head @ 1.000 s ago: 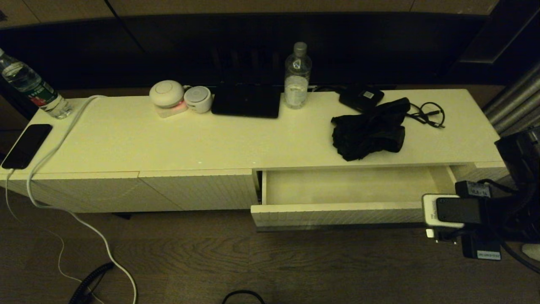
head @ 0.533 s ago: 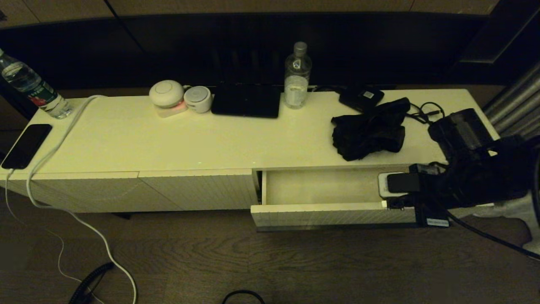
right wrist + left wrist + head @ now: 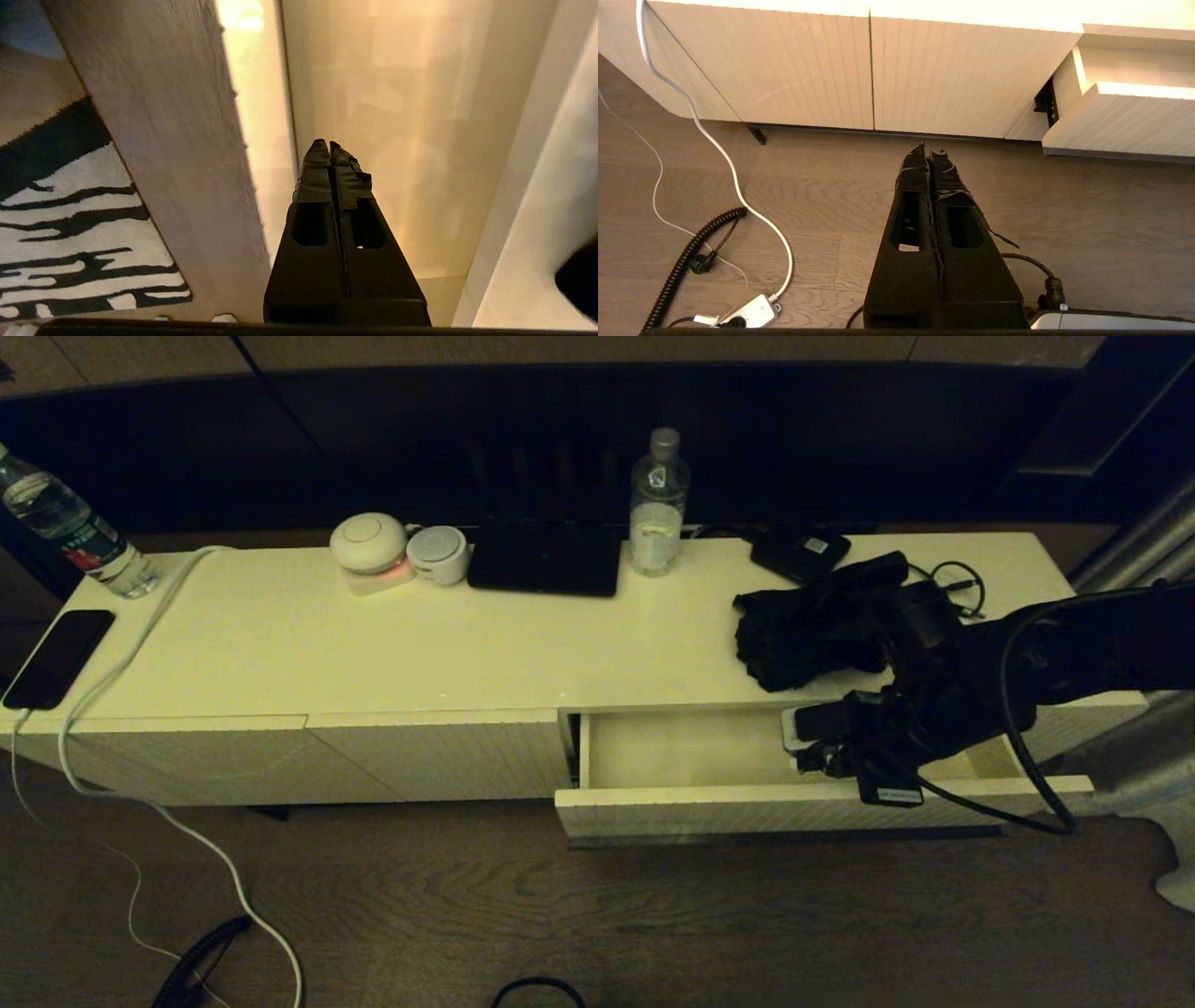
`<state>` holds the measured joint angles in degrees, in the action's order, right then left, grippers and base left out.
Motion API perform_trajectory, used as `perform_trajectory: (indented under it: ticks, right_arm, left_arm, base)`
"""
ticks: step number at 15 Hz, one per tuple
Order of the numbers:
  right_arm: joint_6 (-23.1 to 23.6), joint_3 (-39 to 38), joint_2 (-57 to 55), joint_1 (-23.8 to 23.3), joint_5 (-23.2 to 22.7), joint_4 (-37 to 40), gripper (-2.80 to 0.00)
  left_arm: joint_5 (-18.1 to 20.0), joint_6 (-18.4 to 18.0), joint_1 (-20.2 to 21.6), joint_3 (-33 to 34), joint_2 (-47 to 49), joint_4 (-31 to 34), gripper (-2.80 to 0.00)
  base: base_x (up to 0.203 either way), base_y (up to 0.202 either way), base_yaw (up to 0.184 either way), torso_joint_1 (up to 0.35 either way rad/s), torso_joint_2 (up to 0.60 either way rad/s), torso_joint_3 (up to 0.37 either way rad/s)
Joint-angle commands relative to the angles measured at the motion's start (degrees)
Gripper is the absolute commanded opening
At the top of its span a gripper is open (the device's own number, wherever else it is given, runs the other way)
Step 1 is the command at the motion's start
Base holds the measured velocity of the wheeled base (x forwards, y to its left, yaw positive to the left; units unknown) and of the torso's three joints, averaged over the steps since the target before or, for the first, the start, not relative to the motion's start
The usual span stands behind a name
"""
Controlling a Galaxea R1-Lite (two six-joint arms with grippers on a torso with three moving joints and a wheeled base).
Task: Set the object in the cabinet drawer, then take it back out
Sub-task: Open the drawer
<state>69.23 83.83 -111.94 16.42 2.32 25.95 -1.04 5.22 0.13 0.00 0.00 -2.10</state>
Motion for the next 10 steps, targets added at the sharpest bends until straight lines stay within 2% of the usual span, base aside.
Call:
perform_trajectory:
  ticks: [1, 5, 10]
  right_arm:
    - [0.6, 3.6, -3.3, -0.6, 0.0, 1.0, -2.80]
    - [0.8, 8.9, -5.1, -1.2, 0.1, 5.1, -2.80]
    - [0.5, 9.4, -4.3, -1.0, 0.1, 13.0, -2.80]
  left_arm:
    - [0.0, 0.1, 0.0, 0.0, -0.1, 0.0, -2.80]
    - [0.0, 0.1, 0.0, 0.0, -0.1, 0.0, -2.80]
    - [0.0, 0.1, 0.0, 0.0, -0.1, 0.0, -2.80]
  base:
    - [0.000, 0.000, 0.000, 0.000, 0.00, 0.000]
    - [0.000, 0.000, 0.000, 0.000, 0.00, 0.000]
    - [0.000, 0.000, 0.000, 0.000, 0.00, 0.000]
